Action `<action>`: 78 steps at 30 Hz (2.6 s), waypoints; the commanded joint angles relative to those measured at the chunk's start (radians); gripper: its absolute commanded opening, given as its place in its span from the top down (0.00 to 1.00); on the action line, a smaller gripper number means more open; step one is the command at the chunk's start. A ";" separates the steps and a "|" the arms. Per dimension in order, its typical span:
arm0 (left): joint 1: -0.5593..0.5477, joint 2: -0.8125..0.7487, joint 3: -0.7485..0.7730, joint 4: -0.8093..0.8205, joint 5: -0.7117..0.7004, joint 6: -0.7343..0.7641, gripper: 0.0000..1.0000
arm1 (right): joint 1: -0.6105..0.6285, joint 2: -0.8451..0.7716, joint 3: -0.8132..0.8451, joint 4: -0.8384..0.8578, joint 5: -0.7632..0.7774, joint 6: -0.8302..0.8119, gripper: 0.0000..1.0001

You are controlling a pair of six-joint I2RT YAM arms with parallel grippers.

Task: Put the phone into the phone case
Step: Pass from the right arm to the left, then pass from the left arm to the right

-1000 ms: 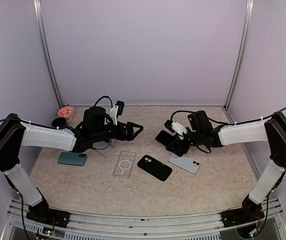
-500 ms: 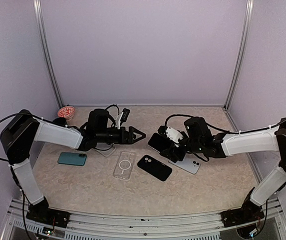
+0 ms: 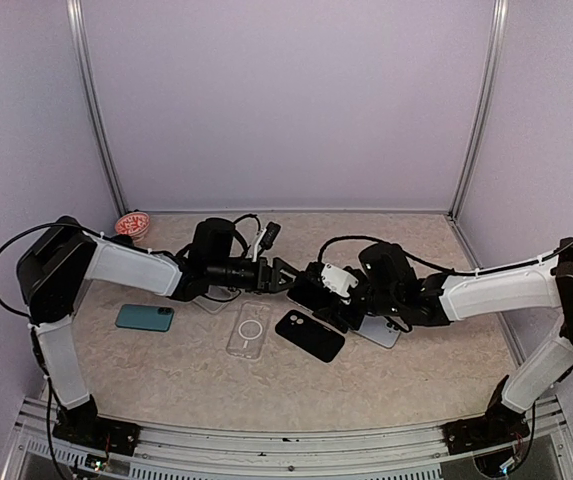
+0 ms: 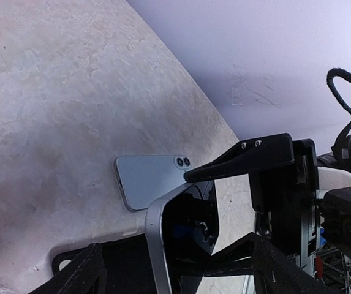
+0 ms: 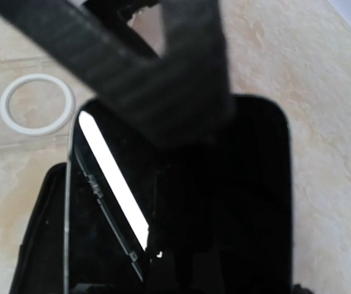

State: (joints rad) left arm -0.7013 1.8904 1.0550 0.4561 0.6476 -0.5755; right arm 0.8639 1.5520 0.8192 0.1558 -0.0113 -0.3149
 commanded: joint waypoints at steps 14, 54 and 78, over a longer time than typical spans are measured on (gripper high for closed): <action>-0.013 0.047 0.035 0.004 0.089 -0.009 0.61 | 0.053 0.009 0.021 0.081 0.105 -0.042 0.25; 0.009 -0.118 -0.130 0.278 0.099 -0.010 1.00 | 0.030 -0.198 -0.078 0.187 -0.126 0.401 0.01; 0.036 -0.188 -0.273 0.729 0.152 -0.213 1.00 | -0.200 -0.326 -0.308 0.608 -0.505 0.957 0.01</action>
State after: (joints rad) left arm -0.6662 1.7267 0.7841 1.0405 0.7876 -0.7425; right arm 0.6685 1.1862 0.4881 0.6800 -0.3809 0.5312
